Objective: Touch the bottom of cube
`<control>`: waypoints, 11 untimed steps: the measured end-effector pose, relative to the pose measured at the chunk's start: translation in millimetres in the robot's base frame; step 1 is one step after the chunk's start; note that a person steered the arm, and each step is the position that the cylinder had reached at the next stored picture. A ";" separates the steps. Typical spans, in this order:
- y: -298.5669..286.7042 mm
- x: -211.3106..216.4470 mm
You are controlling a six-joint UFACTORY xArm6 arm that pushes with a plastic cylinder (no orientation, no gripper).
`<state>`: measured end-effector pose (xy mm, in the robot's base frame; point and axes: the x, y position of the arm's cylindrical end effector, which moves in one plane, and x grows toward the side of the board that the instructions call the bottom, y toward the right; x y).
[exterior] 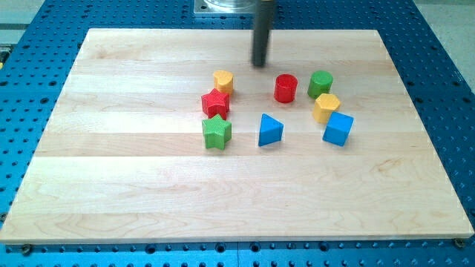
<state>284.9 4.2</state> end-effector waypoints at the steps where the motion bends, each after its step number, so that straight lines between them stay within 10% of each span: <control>1: -35.3 38.6; 4: -86.2 30.3; 7: -136.3 153.3; 10: -48.2 331.6; 11: 21.9 298.9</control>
<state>583.7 26.1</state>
